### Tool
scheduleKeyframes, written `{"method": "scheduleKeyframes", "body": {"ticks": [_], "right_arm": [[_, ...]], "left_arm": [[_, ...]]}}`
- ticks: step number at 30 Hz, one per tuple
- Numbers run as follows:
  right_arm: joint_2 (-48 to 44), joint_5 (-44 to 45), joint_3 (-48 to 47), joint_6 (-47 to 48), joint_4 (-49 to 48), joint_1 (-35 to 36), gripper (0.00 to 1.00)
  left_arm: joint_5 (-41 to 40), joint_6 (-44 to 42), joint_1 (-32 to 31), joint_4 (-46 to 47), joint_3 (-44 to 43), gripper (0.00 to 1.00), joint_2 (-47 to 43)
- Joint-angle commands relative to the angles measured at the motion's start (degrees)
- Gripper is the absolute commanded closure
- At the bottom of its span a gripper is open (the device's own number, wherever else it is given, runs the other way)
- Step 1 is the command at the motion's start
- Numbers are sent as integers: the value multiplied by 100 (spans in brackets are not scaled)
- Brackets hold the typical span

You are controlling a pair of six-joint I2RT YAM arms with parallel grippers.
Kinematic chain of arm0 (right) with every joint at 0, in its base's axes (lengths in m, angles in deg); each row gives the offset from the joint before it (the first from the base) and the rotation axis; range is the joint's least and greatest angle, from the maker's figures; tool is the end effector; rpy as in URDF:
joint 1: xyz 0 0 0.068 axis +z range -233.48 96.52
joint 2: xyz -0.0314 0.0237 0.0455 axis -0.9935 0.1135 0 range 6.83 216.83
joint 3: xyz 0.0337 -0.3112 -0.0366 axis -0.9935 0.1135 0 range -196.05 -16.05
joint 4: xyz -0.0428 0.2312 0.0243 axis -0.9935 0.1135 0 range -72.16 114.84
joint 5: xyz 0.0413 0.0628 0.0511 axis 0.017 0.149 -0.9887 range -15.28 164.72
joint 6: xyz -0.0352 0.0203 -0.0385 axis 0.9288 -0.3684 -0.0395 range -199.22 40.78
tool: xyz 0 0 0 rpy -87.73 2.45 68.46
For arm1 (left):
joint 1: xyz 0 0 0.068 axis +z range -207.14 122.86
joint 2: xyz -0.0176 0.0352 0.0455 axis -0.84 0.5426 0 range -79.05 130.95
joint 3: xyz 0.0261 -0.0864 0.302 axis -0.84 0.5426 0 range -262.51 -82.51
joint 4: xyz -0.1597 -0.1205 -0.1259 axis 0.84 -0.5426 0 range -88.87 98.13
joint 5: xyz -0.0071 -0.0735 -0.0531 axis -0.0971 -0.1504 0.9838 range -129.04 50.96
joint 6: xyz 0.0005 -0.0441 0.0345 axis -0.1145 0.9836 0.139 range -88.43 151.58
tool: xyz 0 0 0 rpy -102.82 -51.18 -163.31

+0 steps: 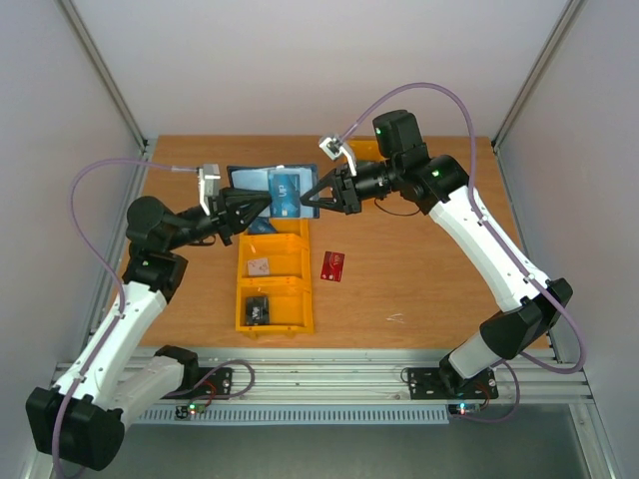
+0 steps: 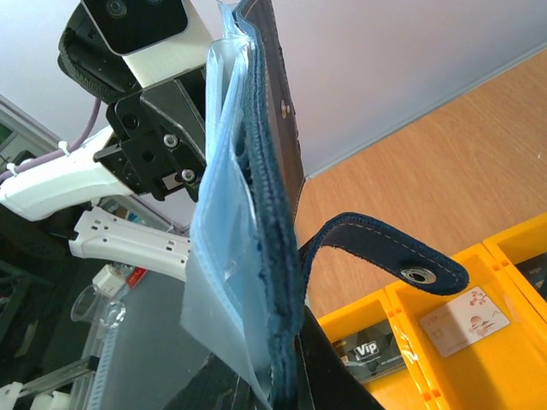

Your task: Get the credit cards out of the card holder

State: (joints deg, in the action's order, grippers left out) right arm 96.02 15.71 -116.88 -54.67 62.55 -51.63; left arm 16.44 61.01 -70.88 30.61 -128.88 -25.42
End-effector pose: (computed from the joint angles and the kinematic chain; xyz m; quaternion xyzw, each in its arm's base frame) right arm 0.2338 0.1842 0.4725 -0.5685 0.5633 0.4584 0.3865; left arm 0.1421 -0.0676 0.4183 0.2930 0.5829 -0.5215 0.5499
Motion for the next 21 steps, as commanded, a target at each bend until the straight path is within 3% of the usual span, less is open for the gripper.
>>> {"method": "scheduleKeyframes", "body": {"ticks": [1, 4, 18, 21], "right_arm": [[-113, -152, -76, 50, 93, -5, 99], [-127, -133, -84, 48, 69, -13, 99], [-278, -105, 19, 131, 207, -201, 99], [-213, -229, -5, -10, 119, -198, 99]], "left_arm": [[-52, 13, 47, 167, 30, 89, -138], [-21, 1, 47, 170, 23, 99, -109], [-40, -141, 214, -159, 27, 100, -111], [194, -76, 87, 155, 61, 100, -14]]}}
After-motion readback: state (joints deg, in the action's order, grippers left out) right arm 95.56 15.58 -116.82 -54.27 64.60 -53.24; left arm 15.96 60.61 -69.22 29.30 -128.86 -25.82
